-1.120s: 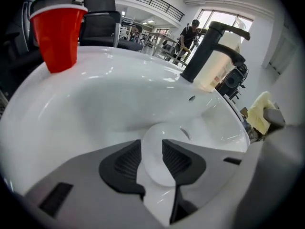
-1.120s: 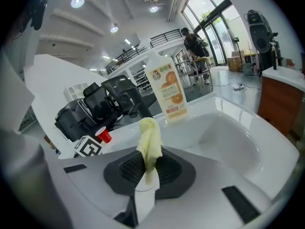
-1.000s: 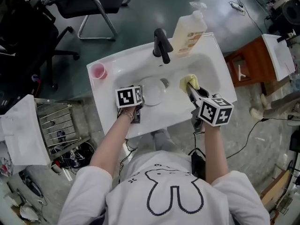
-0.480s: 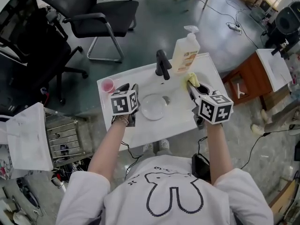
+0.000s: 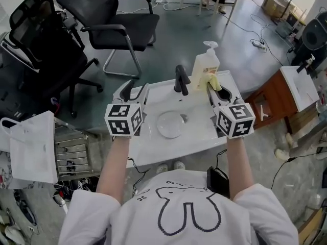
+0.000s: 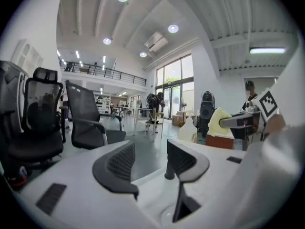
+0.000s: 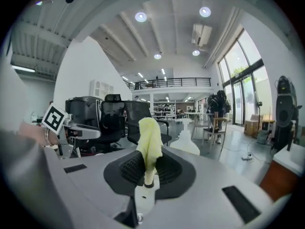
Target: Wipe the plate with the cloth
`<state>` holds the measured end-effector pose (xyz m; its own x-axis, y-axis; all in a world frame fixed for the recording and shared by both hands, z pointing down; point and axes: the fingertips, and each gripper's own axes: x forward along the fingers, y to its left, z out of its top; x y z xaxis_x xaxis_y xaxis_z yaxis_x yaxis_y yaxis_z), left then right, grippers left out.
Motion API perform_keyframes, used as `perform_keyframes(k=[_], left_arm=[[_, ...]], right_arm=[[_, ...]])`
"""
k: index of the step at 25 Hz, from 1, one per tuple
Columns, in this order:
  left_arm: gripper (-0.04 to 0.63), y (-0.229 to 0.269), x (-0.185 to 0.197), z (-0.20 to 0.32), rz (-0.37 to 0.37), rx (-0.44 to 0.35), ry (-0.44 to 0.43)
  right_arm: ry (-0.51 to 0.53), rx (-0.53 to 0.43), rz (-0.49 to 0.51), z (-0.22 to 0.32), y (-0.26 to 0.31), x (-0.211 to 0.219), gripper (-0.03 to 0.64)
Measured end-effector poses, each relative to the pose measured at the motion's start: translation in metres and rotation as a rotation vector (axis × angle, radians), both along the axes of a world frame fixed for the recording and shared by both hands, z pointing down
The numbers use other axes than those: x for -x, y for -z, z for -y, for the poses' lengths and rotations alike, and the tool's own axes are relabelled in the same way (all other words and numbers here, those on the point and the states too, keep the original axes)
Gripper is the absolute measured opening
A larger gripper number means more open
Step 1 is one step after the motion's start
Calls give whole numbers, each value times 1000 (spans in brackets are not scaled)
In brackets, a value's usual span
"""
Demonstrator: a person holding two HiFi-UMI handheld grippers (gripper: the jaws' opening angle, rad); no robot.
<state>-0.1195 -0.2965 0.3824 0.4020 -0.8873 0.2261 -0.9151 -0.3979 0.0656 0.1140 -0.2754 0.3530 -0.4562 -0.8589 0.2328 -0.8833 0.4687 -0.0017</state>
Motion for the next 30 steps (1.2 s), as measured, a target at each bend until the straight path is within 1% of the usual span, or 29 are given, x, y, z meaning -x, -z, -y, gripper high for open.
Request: perform_keyframes(k=[3, 5, 7, 9, 13, 16, 17, 18, 19, 22, 25, 30], left_arm=[[206, 41, 4, -11, 57, -162, 8], [206, 64, 6, -21, 80, -251, 15], [204, 85, 11, -28, 83, -328, 35], [204, 100, 17, -34, 87, -378, 62], [204, 120, 22, -44, 126, -436, 99], [204, 130, 24, -49, 126, -459, 109], [178, 132, 24, -51, 123, -468, 108], [56, 134, 23, -54, 119, -480, 110], [12, 135, 22, -56, 115, -490, 112], [9, 136, 17, -60, 114, -501, 102], [9, 140, 12, -61, 138, -510, 93], [9, 147, 8, -63, 151, -527, 82]], right_arm=[[-4, -120, -30, -3, 28, 4, 49], [12, -210, -51, -8, 47, 9, 49], [29, -291, -82, -14, 65, 13, 49], [39, -337, -112, -18, 77, 16, 49], [51, -372, -128, -27, 90, 19, 49], [64, -377, -110, -32, 95, 26, 49], [65, -379, -100, -34, 96, 27, 49], [62, -384, -93, -35, 97, 27, 49], [54, -389, -89, -36, 98, 26, 49], [36, -401, -95, -38, 99, 23, 49], [30, -403, -100, -40, 99, 22, 49], [29, -416, -96, -42, 103, 25, 49]])
